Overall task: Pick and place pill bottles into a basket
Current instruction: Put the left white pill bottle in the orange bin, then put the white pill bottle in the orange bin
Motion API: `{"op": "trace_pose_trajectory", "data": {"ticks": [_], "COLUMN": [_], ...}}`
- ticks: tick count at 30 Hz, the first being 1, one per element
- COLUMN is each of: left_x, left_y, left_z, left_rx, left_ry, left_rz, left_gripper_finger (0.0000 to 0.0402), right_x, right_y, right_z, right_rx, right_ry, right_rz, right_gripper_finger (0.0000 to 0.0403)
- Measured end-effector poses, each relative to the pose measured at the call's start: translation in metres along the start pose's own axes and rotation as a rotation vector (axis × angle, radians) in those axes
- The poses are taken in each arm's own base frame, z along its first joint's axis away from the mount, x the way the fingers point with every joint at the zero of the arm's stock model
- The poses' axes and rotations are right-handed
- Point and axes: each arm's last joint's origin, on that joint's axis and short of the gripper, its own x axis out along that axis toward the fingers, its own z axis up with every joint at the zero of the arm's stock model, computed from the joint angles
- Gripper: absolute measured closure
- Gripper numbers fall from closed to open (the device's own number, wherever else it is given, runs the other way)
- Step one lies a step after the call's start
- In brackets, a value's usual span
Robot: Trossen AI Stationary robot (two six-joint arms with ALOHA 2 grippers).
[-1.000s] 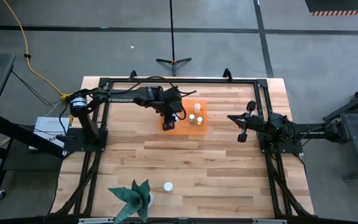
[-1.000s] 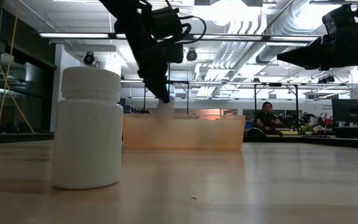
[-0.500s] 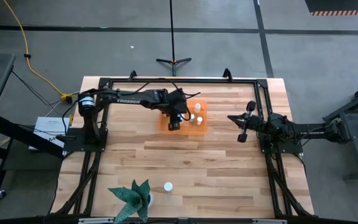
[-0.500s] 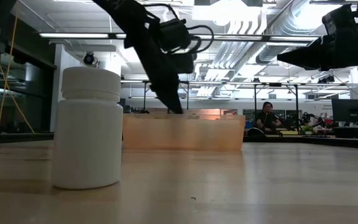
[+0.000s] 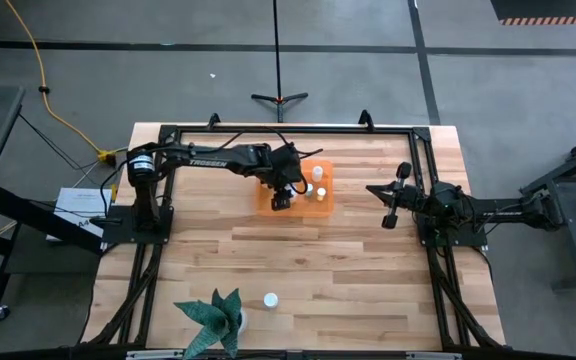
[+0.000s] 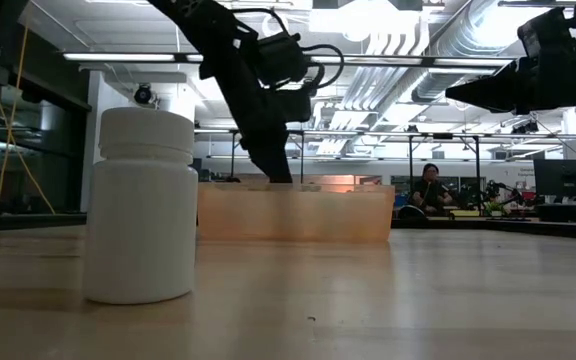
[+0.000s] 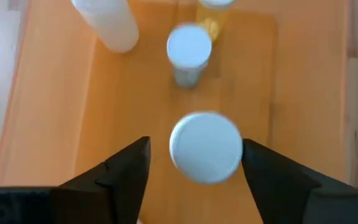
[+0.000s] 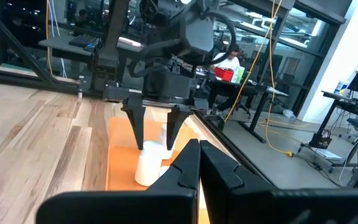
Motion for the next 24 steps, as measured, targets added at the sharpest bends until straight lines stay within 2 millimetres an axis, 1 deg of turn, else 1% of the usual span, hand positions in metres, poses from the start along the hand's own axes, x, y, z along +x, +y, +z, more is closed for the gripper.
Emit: {"op": "trace_pose_trajectory", "data": {"ticks": [2, 3, 7, 9, 10, 12, 15, 20, 22, 24], "left_x": [-0.004, -0.01, -0.047, -0.066, -0.073, -0.087, -0.098, -0.105, -0.106, -0.108], "left_y": [0.0, -0.001, -0.007, -0.017, -0.024, -0.045, -0.088, -0.163, -0.19, -0.213], "left_z": [0.0, 0.002, 0.025, 0.035, 0.041, 0.052, 0.057, 0.048, 0.044, 0.037], "left_rx": [-0.003, -0.005, -0.021, -0.003, 0.016, 0.07, 0.178, 0.387, 0.43, 0.437], "left_ry": [0.044, 0.064, 0.094, 0.118, 0.105, 0.069, 0.067, 0.068, 0.052, 0.049], "left_rz": [-0.005, -0.014, -0.034, -0.071, -0.081, -0.105, -0.154, -0.159, -0.154, -0.158], "left_gripper_finger": [0.011, 0.0108, 0.0112, 0.0119, 0.0122, 0.0129, 0.0134, 0.0134, 0.0134, 0.0134], "right_x": [0.0, 0.0, 0.0, 0.0, 0.0, 0.0, 0.0, 0.0, 0.0, 0.0], "right_y": [0.0, 0.0, 0.0, 0.0, 0.0, 0.0, 0.0, 0.0, 0.0, 0.0], "right_z": [0.0, 0.0, 0.0, 0.0, 0.0, 0.0, 0.0, 0.0, 0.0, 0.0], "right_rx": [-0.001, -0.01, -0.016, -0.018, -0.019, -0.028, -0.041, -0.042, -0.042, -0.041], "right_ry": [0.0, 0.0, 0.001, 0.001, 0.001, 0.0, 0.0, 0.0, 0.0, 0.0], "right_rz": [0.0, -0.001, -0.004, -0.004, -0.004, -0.004, -0.004, -0.004, -0.004, -0.004], "right_gripper_finger": [0.0402, 0.0402, 0.0402, 0.0402, 0.0402, 0.0402, 0.0402, 0.0402, 0.0402, 0.0402]}}
